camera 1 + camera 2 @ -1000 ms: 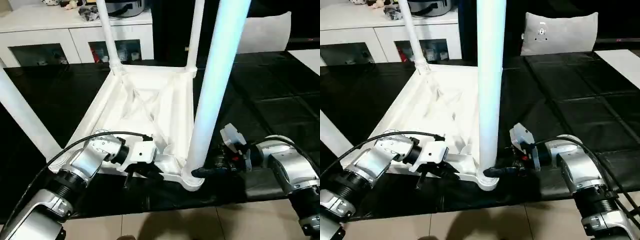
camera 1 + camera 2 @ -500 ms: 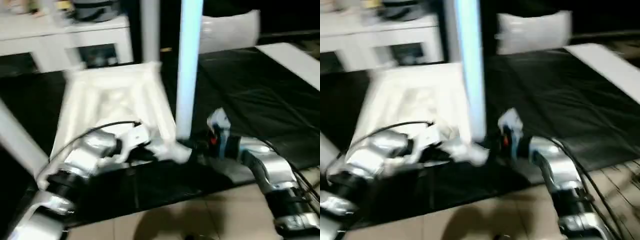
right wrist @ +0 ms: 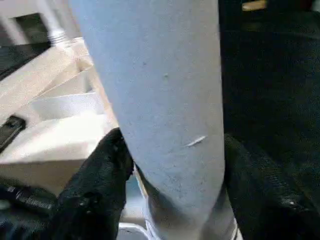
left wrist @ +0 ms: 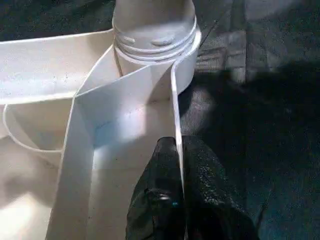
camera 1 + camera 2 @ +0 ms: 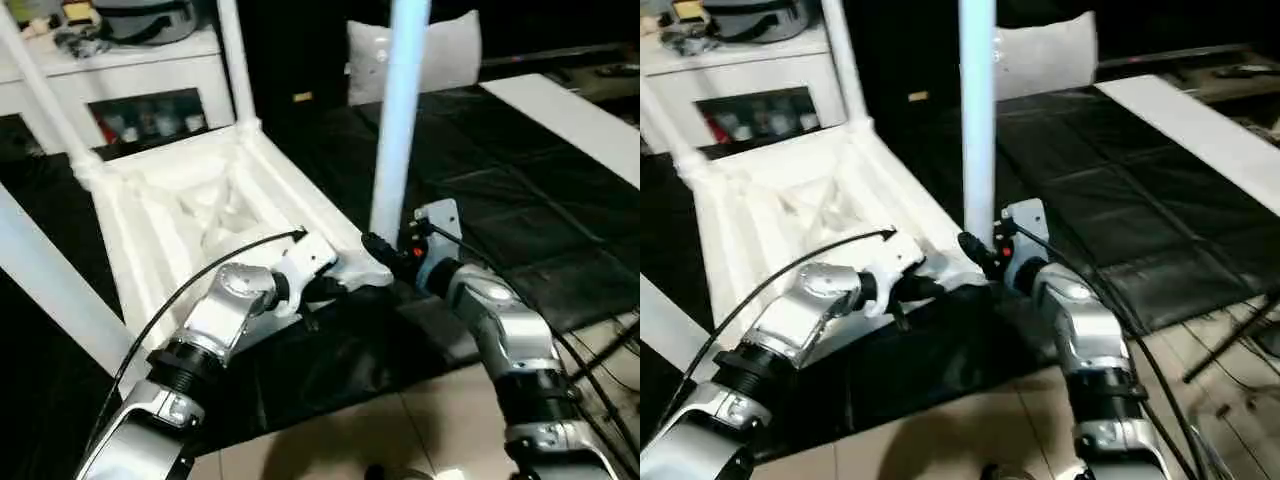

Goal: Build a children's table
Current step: Rotate leg to tighten

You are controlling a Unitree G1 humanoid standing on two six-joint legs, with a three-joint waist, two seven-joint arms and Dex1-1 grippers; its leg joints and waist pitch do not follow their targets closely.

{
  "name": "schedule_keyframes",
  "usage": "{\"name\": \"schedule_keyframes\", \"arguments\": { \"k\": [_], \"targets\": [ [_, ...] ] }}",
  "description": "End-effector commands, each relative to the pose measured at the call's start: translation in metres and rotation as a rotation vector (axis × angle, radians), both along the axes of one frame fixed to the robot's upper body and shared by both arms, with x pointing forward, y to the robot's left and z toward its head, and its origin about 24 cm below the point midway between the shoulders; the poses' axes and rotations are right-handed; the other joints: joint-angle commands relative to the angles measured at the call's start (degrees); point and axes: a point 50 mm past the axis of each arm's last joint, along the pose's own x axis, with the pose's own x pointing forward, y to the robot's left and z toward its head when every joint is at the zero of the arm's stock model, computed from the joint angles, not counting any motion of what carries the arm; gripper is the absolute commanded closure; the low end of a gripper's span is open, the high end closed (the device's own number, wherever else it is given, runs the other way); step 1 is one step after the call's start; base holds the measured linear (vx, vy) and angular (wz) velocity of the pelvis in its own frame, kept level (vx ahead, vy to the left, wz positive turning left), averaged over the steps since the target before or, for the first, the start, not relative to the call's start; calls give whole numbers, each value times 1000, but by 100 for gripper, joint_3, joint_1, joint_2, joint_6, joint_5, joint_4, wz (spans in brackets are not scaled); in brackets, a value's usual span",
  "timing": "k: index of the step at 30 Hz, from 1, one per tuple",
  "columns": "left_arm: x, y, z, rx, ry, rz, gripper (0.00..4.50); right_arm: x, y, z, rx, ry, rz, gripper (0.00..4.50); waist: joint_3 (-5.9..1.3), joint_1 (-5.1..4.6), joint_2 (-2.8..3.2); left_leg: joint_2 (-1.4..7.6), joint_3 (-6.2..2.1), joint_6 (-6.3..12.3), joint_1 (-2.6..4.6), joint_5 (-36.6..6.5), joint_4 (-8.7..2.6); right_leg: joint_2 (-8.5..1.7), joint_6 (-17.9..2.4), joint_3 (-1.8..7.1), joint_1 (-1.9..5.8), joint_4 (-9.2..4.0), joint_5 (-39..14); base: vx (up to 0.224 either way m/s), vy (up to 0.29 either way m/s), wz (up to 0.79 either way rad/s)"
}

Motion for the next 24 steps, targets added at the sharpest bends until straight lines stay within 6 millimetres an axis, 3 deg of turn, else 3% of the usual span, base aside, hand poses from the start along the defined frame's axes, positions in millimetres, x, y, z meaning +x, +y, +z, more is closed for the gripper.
{"name": "schedule_keyframes", "arguments": {
  "k": [1,3,4,5,8,10,11,13,18,24],
  "targets": [
    [-3,-15,19,-49,-83,-132,450,-8,15,6,29,-39,157,129,-436,145,-78,-8,79,707,-97,-664,-318,-339,-359,359,400,-303,-1851,0,0,0],
    [-5,-12,19,-44,-106,-173,450,-11,9,7,16,-45,197,109,-467,216,-58,-10,68,767,-143,-375,-303,-341,-410,383,439,-227,-1588,0,0,0],
    [-7,-6,19,-32,-124,-226,450,-16,0,7,-12,-47,258,99,-508,323,-56,17,63,915,-149,39,-268,-330,-515,427,406,-122,-1060,0,0,0],
    [-8,-3,18,-27,-124,-247,450,-18,-5,8,-31,-48,290,93,-504,356,-55,23,68,964,-151,97,-262,-322,-545,427,400,-110,-987,0,0,0],
    [-10,5,17,-12,-115,-287,450,-24,-20,11,-81,-50,389,59,-470,554,-43,56,121,961,-88,-118,-277,-324,-528,441,357,-148,-1350,0,0,0],
    [-11,8,17,1,-116,-328,450,-27,-27,14,-104,-45,445,48,-451,607,-38,64,125,891,-84,-232,-296,-315,-497,430,353,-172,-1547,0,0,0],
    [-13,10,16,10,-110,-362,450,-29,-30,15,-118,-39,485,48,-446,678,-34,89,131,780,-47,-403,-308,-313,-459,444,323,-188,-1737,0,0,0],
    [-17,14,15,32,-96,-447,450,-33,-38,18,-152,-16,576,48,-441,744,-66,105,135,721,-38,-502,-318,-313,-472,466,312,-189,-1802,0,0,0],
    [-24,21,14,70,-64,-587,450,-37,-46,23,-182,-1,715,64,-437,860,-75,101,160,711,-40,-578,-312,-324,-493,498,298,-176,-1903,0,0,0],
    [-31,26,14,119,-34,-716,450,-43,-40,23,-172,32,855,119,-403,932,-125,56,209,599,-9,-821,-335,-293,-246,509,272,-239,-2540,0,0,0]
  ]
}}
